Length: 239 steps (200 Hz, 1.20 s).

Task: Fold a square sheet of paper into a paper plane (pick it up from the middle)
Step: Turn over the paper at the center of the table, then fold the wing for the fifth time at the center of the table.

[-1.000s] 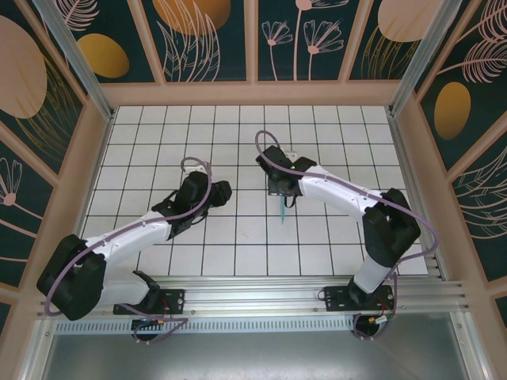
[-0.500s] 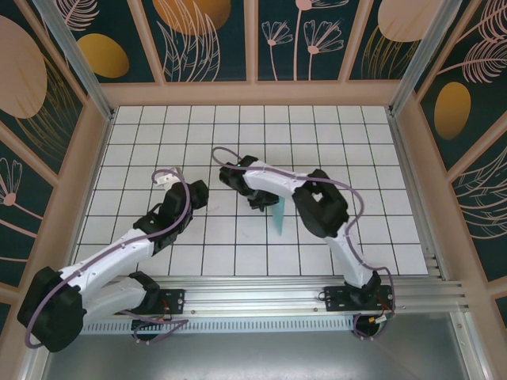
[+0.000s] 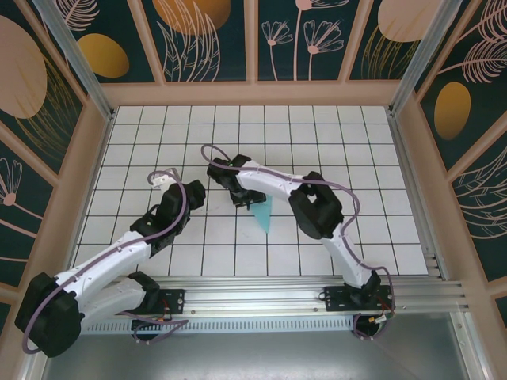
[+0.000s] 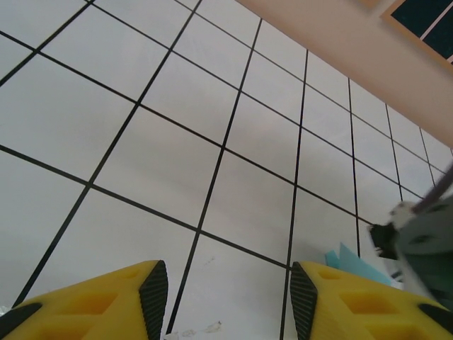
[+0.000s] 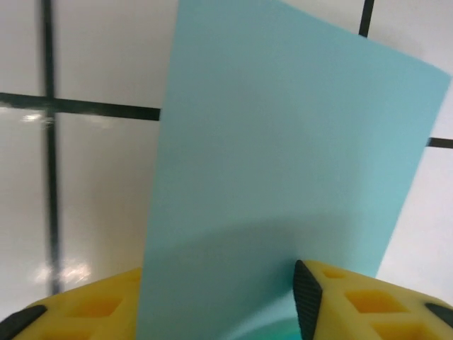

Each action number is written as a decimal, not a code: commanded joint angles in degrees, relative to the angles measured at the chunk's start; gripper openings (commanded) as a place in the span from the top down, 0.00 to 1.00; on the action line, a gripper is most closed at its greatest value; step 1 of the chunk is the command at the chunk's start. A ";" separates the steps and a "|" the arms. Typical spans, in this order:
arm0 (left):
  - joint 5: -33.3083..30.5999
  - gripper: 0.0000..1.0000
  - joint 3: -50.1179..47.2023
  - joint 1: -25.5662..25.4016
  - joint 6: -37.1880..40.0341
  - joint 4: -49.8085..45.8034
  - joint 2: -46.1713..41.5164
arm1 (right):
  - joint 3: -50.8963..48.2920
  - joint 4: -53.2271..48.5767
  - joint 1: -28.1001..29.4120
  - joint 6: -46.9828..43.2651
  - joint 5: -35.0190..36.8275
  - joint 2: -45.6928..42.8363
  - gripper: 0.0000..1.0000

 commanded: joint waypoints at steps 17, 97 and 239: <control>3.33 0.46 0.55 0.48 2.17 1.78 1.52 | -15.60 20.70 0.32 -1.77 -4.92 -21.58 0.32; 9.74 0.20 0.99 0.51 5.21 6.52 6.51 | -59.25 58.40 -9.28 -2.81 -13.38 -54.79 0.52; 28.72 0.02 2.06 0.65 0.85 17.10 19.43 | -67.44 75.62 -17.74 -0.28 -48.78 -40.91 0.77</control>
